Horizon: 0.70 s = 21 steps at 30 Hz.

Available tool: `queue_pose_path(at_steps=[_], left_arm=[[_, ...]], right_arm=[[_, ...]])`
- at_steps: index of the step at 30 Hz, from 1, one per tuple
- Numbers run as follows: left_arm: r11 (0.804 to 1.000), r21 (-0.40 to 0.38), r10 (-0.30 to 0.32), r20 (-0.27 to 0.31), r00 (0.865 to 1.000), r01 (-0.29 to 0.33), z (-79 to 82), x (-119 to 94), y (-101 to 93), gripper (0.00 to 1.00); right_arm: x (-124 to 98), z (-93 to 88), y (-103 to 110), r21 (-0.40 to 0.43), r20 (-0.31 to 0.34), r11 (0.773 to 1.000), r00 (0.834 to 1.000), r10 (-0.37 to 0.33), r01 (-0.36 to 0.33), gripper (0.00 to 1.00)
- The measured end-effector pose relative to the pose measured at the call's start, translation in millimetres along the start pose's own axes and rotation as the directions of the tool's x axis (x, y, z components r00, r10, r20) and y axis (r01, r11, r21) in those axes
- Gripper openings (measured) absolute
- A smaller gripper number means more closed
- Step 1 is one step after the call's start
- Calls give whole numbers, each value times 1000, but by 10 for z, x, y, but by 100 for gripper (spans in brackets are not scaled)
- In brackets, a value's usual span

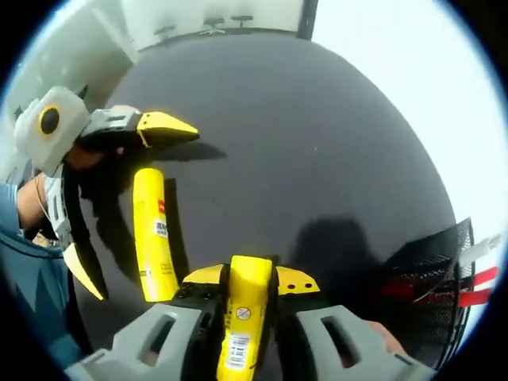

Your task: Pick up pens and glue sticks and place them into the holder.

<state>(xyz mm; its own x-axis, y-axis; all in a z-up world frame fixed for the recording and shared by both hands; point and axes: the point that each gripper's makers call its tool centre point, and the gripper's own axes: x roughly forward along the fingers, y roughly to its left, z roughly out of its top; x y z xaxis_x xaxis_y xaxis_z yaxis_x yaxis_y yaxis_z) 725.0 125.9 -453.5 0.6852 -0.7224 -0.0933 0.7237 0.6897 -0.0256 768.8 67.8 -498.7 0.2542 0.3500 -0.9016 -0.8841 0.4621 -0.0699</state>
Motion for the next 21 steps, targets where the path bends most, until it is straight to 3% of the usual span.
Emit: queue_pose_path(at_steps=[5,8,14,21], left_arm=[[1000,-1,1,0,1000,-1,0,1,4,89],[1000,0,2,-2,1000,-2,-4,3,4,88],[1000,-1,4,-2,1000,-4,-5,2,4,88],[1000,1,3,-8,1000,-3,-17,9,-3,88]], right_arm=[[-25,31,-54,23,2,1000,1000,6,-6,19],[-95,102,-21,37,50,999,999,16,-18,18],[-446,223,23,18,162,999,986,35,-39,18],[-775,281,-102,20,241,999,970,36,-42,18]])
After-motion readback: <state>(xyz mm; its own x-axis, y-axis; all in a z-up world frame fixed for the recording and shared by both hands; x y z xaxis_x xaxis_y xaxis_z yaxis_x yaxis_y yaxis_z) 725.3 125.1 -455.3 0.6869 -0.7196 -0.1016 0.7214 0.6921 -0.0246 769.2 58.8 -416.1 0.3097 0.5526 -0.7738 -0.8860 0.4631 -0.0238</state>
